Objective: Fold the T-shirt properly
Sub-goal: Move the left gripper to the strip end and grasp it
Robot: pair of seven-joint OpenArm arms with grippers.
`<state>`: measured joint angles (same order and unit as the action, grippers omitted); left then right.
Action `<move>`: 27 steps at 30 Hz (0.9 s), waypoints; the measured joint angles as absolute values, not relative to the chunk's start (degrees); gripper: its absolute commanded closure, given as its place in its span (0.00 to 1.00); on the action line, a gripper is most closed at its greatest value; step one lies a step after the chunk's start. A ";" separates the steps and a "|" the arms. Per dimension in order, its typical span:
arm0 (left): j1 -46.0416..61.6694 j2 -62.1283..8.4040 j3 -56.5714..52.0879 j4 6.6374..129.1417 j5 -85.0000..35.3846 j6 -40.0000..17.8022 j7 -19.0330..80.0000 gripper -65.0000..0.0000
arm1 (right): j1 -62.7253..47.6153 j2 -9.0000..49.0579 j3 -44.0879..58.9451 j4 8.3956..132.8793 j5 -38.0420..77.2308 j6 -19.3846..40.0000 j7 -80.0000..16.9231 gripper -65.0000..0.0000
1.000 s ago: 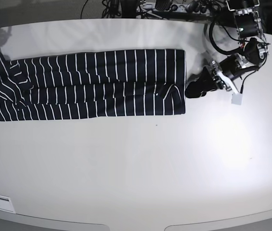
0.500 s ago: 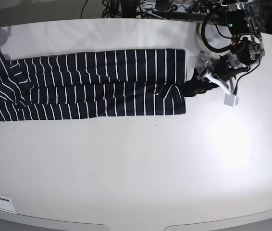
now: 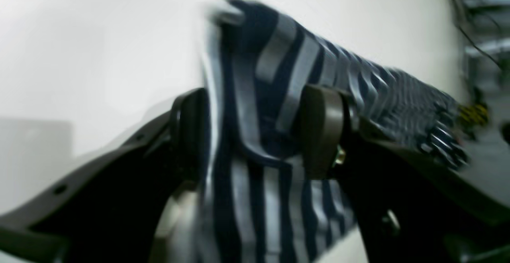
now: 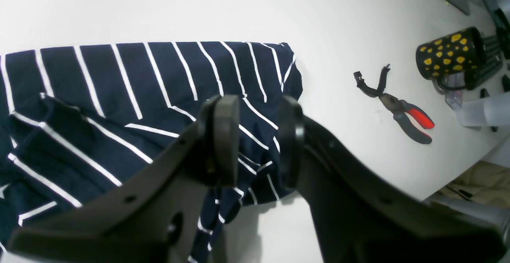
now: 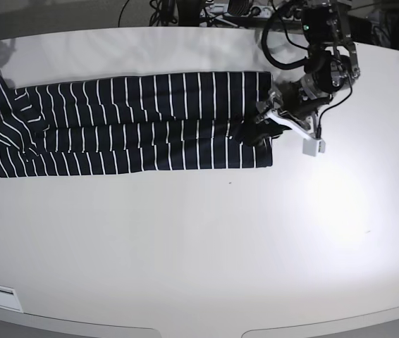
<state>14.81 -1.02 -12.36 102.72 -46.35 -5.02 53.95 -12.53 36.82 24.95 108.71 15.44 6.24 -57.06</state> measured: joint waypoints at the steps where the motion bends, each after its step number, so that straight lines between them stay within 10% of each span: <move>1: 15.35 -0.27 -11.92 102.78 -46.54 -5.13 53.84 0.43 | -12.53 36.86 24.97 108.71 15.44 6.24 -57.06 0.70; 24: 11.55 3.18 -11.25 102.17 -40.10 -3.86 52.88 0.43 | -12.51 39.22 24.95 108.71 15.25 6.20 -57.30 0.70; 27: 11.51 3.18 -11.25 102.21 -38.50 -1.80 52.05 0.58 | -12.53 39.22 24.95 108.71 15.22 6.20 -57.54 0.70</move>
